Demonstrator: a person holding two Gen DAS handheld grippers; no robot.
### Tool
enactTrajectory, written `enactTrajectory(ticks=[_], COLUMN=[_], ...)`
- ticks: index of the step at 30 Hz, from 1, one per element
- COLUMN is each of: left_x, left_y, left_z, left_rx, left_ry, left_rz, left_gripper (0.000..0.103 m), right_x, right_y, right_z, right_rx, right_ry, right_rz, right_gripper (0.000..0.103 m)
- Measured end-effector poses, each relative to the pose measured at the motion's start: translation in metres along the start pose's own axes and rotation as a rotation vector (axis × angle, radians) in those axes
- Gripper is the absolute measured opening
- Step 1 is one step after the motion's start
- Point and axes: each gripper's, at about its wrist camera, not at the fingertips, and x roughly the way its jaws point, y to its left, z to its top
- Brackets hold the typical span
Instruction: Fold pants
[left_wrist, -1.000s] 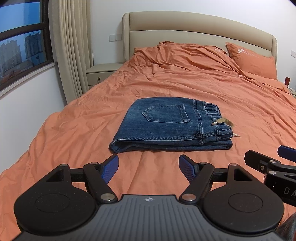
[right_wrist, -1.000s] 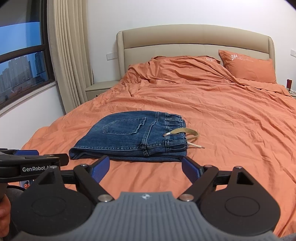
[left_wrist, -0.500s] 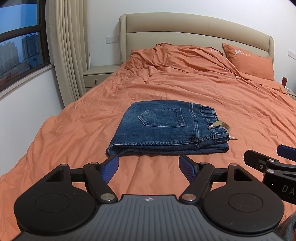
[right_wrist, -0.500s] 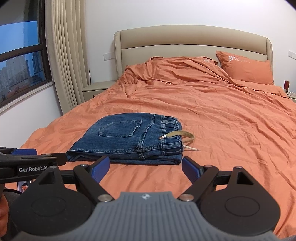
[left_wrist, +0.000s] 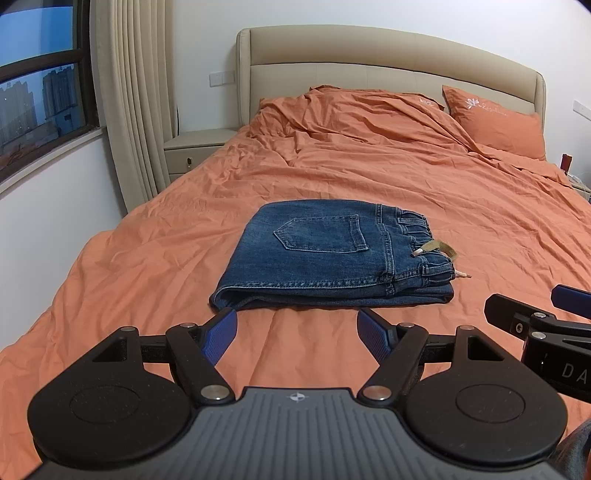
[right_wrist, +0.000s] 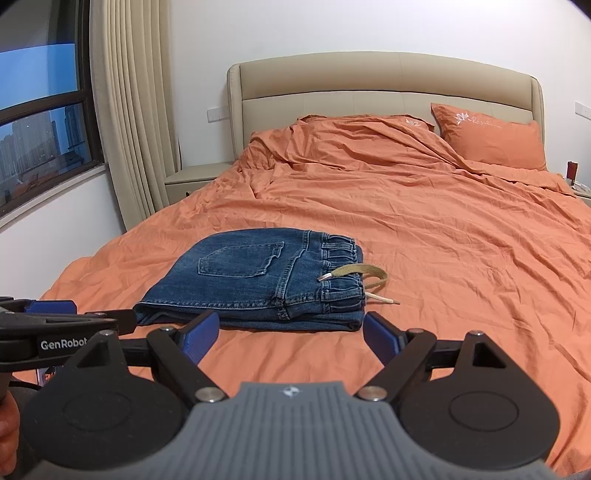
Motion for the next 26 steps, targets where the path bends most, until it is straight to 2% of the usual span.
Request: enactTrajectory(ticks=[26], left_x=[-0.0064], left_y=[-0.0049], left_z=[-0.0006], left_rx=[0.024], left_ry=[-0.021], left_rz=[-0.008], left_gripper=[0.087], right_x=[-0.0036], right_y=[-0.0021], right_z=[-0.0005], right_rx=[0.013], right_ry=[0.003], right_rz=[-0.016], right_gripper=[0.082])
